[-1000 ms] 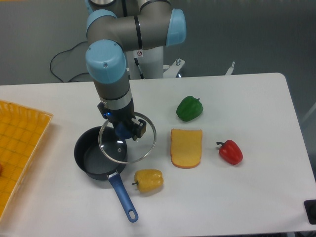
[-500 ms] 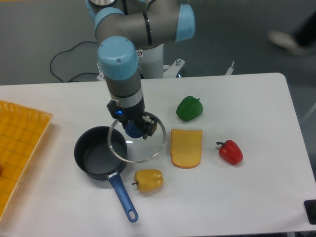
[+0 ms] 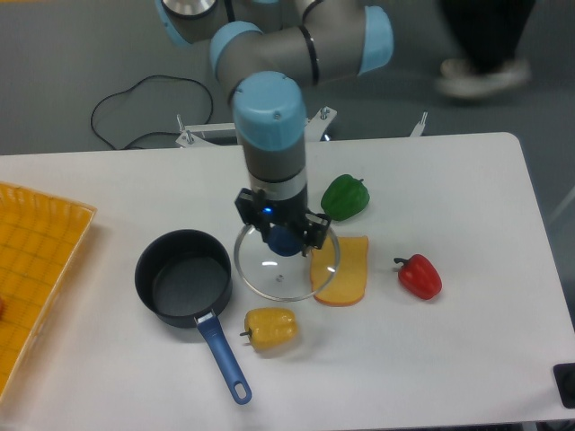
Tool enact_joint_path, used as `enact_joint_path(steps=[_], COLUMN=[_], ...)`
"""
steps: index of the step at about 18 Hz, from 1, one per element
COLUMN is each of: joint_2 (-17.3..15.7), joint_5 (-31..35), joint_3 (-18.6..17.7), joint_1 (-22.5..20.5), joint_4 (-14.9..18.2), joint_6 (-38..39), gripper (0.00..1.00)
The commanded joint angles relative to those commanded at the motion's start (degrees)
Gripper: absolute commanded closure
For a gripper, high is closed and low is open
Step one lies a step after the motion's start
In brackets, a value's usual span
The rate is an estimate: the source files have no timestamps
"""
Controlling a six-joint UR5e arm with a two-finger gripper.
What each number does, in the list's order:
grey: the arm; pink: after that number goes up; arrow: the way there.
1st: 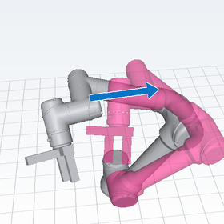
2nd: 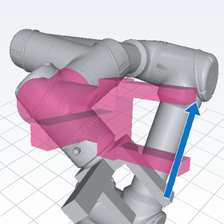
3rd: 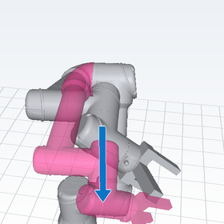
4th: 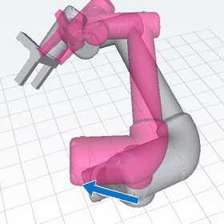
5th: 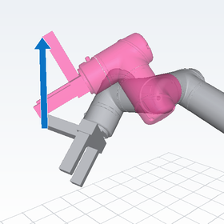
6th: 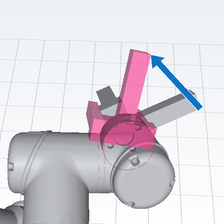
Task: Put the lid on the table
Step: 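Carry the glass lid away from the saucepan toward the cheese wedge, then move the lid back beside the saucepan and lower it to the table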
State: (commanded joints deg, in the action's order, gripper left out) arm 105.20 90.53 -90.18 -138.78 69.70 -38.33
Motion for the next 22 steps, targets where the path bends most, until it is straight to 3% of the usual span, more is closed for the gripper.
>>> enact_joint_path(steps=[4, 8, 12, 18, 22], joint_2=[1.06, 1.06, 0.79, 0.71, 0.09], joint_5=[0.0, -0.09, 0.44, 0.44, 0.44], joint_3=[0.26, -2.1, -6.23, -9.31, -11.51], joint_1=[-1.05, -0.71, 0.7, 2.55, 2.28], joint_4=[-1.67, -1.14, -1.41, -1.41, -1.41], joint_6=[4.31, 3.7, -2.7, -4.38, -9.73], gripper=[0.44, 0.44, 0.45, 0.45, 0.45])
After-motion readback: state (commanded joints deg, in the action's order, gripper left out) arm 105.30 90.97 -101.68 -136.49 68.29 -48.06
